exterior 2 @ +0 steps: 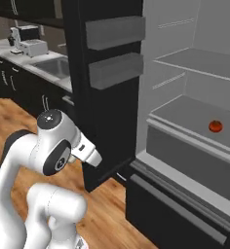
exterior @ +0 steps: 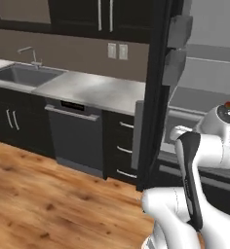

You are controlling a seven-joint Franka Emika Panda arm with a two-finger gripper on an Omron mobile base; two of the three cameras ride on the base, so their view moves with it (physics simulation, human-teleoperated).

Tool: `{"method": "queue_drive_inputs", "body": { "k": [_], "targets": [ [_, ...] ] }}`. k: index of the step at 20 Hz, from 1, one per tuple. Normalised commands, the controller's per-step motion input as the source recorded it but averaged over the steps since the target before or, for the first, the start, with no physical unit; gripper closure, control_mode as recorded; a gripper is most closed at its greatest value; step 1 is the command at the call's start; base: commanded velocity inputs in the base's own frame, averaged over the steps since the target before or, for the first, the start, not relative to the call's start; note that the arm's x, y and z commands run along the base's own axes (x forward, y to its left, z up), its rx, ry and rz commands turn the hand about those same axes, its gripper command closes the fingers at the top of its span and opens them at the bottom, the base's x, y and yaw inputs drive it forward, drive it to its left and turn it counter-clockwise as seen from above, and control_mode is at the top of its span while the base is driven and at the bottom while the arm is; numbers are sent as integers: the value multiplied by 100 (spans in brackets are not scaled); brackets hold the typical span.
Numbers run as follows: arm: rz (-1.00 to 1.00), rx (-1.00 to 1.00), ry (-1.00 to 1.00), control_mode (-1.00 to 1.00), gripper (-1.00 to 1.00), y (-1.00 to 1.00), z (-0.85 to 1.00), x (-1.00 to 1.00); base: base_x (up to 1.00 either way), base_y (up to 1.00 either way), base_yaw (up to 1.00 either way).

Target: Place the cold items (mushroom and tomato) from the fridge in one tupperware on the dining counter. Place the warm items (kebab skewer and hot dog) in the stove area in another tupperware.

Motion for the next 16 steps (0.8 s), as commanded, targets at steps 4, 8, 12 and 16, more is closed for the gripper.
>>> {"method": "queue_drive_inputs", "body": {
  "k": [4,8,12,16],
  "targets": [
    [0,0,0,100,100,0,0,0,-99,0,50],
    [0,0,0,100,100,0,0,0,-73,8,53],
    [0,0,0,100,100,0,0,0,-47,11,54],
    [0,0,0,100,100,0,0,0,-38,8,55]
  ]
}}
